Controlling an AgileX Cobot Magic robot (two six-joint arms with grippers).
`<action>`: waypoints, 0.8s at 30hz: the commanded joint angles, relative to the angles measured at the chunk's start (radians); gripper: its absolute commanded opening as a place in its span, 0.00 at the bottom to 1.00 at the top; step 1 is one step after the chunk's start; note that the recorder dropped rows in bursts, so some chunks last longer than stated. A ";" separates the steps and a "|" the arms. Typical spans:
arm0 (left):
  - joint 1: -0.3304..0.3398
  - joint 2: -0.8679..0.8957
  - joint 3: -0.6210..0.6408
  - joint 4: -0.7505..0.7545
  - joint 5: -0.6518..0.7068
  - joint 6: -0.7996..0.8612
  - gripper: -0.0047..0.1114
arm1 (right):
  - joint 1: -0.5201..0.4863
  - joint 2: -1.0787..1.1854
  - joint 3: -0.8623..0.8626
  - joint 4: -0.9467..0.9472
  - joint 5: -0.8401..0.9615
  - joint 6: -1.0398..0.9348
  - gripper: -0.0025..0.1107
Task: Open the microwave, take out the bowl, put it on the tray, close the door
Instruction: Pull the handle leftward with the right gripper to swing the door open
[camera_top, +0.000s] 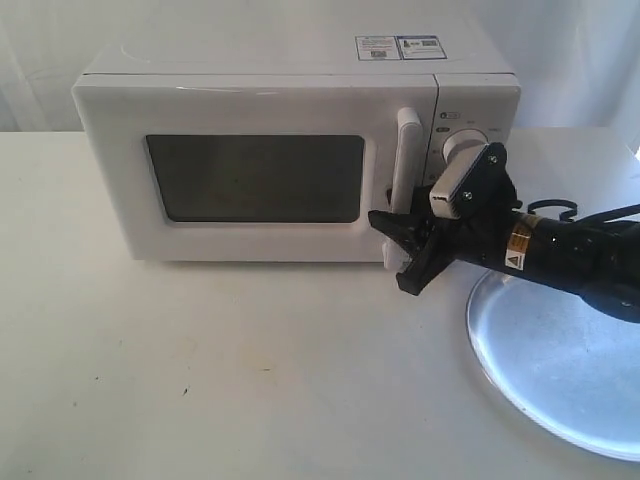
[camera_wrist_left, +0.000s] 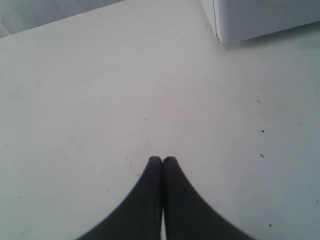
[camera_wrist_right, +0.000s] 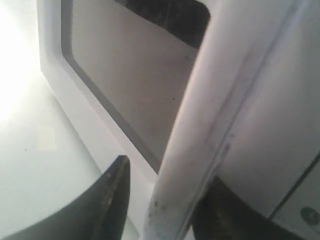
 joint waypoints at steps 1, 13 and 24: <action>0.001 -0.002 -0.002 -0.008 -0.002 -0.004 0.04 | 0.015 0.010 -0.062 -0.276 -0.180 0.091 0.02; 0.001 -0.002 -0.002 -0.008 -0.002 -0.004 0.04 | 0.015 0.008 -0.065 -0.359 -0.180 0.173 0.02; 0.001 -0.002 -0.002 -0.008 -0.002 -0.004 0.04 | 0.004 0.008 -0.065 -0.321 -0.180 0.300 0.40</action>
